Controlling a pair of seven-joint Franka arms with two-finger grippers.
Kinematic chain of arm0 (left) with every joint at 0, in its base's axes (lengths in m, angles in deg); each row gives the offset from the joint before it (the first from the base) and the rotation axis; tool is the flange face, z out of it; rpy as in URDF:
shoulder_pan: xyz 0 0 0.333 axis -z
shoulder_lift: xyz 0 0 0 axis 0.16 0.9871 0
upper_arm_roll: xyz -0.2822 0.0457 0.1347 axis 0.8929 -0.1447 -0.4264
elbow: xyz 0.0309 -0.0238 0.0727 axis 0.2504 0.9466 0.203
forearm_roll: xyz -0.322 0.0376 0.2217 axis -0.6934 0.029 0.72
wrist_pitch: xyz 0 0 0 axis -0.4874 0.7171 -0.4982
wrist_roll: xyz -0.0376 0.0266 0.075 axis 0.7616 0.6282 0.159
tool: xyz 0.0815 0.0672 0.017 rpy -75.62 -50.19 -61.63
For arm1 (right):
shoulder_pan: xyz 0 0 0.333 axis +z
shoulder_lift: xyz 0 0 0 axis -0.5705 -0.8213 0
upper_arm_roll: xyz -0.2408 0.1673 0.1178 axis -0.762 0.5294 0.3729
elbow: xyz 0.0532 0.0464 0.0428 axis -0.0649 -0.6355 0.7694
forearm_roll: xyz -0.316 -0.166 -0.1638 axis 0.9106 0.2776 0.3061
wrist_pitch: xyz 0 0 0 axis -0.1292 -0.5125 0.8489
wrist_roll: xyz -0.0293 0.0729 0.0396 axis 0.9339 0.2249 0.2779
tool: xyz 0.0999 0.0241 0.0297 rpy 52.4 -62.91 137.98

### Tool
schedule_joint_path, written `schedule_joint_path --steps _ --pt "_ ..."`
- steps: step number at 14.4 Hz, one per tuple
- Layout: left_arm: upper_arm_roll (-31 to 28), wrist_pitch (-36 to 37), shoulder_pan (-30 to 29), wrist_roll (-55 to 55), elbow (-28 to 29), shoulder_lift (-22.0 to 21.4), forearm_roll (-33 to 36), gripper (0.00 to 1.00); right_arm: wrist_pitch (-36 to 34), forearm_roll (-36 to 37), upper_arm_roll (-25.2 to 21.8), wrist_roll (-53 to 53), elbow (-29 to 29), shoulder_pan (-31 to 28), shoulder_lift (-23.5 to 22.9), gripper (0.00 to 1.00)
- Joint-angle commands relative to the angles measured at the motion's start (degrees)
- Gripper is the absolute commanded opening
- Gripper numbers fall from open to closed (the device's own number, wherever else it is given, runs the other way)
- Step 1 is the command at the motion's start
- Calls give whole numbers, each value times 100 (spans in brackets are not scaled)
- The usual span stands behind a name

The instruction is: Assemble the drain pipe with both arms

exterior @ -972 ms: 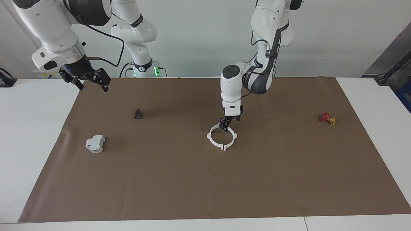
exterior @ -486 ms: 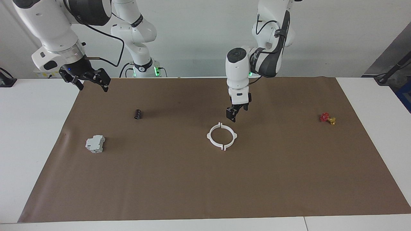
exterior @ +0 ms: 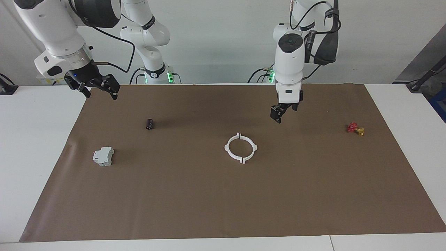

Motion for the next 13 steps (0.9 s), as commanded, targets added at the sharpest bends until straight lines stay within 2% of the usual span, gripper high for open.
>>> schedule_joint_path --steps 1,6,11,13 --pt "45 673 -671 1661 61 -546 -204 100 -36 -61 30 56 -148 -40 149 100" --pt "19 1000 -1682 3657 -123 -889 -213 100 -36 -61 30 56 -148 -40 149 100" --pt "-86 1387 -2218 5433 -555 -898 -221 100 -36 -69 30 56 -148 -40 149 100" --pt "-96 1493 -2308 5665 -616 -916 -248 100 -36 -61 30 56 -148 -40 149 100"
